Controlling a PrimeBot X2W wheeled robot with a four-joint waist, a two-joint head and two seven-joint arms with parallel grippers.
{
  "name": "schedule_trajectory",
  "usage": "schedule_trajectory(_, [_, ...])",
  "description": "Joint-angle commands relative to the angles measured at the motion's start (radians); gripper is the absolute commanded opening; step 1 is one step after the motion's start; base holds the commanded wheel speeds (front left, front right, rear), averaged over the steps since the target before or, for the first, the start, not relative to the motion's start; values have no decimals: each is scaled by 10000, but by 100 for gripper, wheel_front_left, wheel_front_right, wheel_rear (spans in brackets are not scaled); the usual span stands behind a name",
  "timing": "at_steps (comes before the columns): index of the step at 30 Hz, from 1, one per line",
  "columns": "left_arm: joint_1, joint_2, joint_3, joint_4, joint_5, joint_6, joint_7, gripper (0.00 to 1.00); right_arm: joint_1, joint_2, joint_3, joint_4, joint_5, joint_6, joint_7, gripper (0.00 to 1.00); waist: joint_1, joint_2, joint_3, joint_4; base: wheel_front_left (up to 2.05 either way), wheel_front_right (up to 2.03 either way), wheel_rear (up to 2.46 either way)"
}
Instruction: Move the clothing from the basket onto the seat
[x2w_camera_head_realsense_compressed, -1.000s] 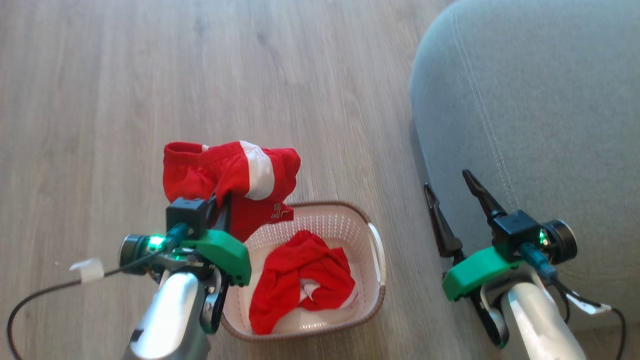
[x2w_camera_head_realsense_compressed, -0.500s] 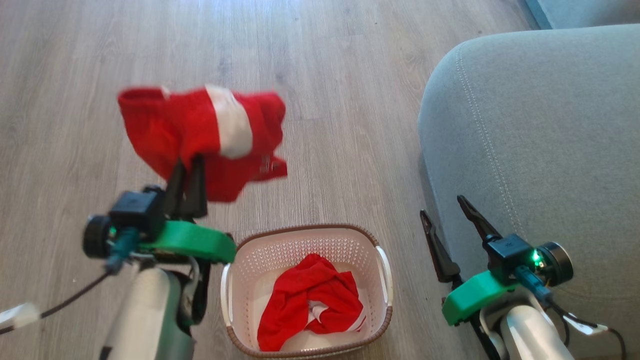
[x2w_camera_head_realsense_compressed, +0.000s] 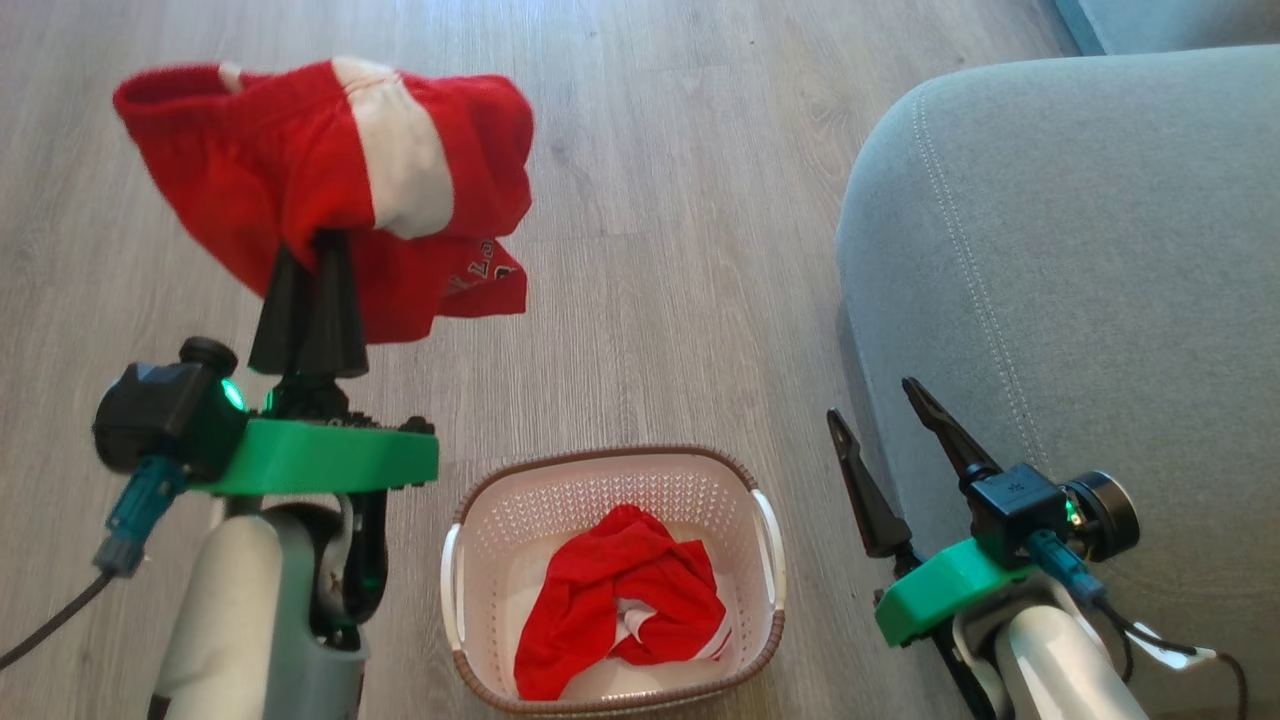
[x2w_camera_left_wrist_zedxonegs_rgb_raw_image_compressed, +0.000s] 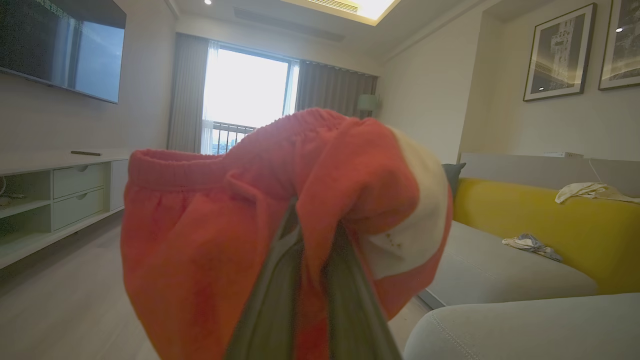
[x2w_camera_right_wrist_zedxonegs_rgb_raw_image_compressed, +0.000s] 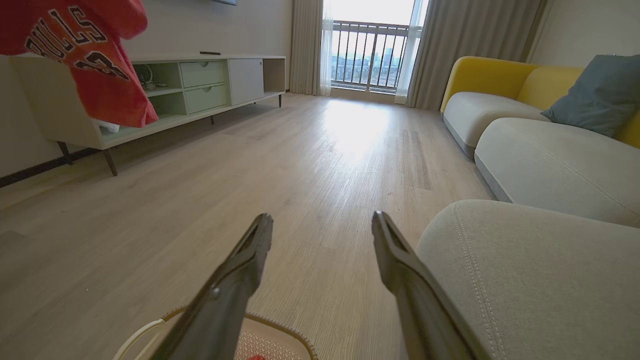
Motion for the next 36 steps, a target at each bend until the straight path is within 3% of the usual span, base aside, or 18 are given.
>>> schedule_trajectory(1, [-538, 90, 228, -540, 12, -90, -93, 0, -50, -58, 249, -394, 57, -2, -65, 100, 1, -1, 17, -11, 0, 0, 0])
schedule_trajectory(18, [-7, 90, -2555, -87, -214, -1213, -93, 0, -56, -107, 533, -328, 112, -2, -65, 100, 1, -1, -65, -126, 0, 0, 0])
schedule_trajectory(36, [-108, 89, -2445, 179, -195, -1191, -93, 0, -222, -275, 696, -680, 320, -2, -65, 100, 1, -1, 44, -115, 0, 0, 0])
